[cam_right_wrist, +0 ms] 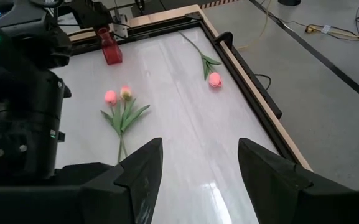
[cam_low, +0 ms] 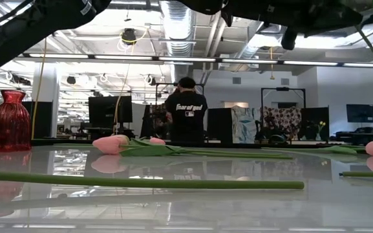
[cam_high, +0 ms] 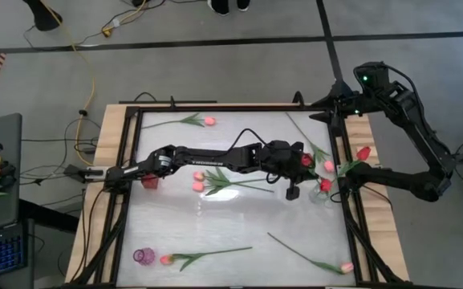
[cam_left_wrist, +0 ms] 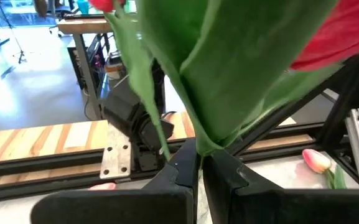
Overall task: Sort flowers into vase by color
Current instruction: Put the red flower into the transparent flower vase
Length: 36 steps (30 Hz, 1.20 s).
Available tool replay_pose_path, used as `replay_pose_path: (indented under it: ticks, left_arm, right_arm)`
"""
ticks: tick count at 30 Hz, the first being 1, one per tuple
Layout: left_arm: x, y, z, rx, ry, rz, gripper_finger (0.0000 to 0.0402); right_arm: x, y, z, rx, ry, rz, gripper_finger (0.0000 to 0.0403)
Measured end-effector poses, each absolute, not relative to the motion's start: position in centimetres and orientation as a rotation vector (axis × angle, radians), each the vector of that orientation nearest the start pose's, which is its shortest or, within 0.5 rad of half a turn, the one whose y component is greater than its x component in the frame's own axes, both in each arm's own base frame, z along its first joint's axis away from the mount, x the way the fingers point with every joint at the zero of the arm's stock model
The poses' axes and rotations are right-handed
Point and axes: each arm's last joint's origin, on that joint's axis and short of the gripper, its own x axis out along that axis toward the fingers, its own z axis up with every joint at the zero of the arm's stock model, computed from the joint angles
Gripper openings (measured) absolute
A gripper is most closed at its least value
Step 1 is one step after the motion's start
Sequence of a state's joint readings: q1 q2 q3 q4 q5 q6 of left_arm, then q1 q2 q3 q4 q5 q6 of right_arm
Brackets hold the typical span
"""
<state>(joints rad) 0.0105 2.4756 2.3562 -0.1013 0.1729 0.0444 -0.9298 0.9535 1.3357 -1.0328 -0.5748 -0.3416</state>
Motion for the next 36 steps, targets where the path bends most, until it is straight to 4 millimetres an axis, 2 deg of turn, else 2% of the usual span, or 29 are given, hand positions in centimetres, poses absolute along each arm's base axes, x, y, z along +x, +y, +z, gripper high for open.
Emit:
replay_pose_path:
  ticks: [5,15,19,30,36]
  left_arm:
    - [57.2,0.2,27.6,0.021,0.215,-0.157,0.0024]
    - [57.2,0.1,27.4,0.057,0.229,-0.177,0.0127]
    - [57.0,0.2,27.3,0.067,0.259,-0.178,0.0157]
    - [56.3,0.5,27.5,0.122,0.344,-0.133,0.0167]
    - [55.2,0.7,29.5,0.19,0.364,-0.111,0.0167]
  right_arm:
    - [9.9,-10.7,41.0,0.117,0.526,-0.254,0.0234]
    - [9.9,-10.7,41.0,0.113,0.527,-0.252,0.0234]
    - [9.9,-10.7,41.0,0.112,0.526,-0.252,0.0234]
    - [10.0,-10.8,41.1,0.094,0.512,-0.256,0.0234]
    - [10.0,-10.9,41.2,0.09,0.509,-0.259,0.0234]
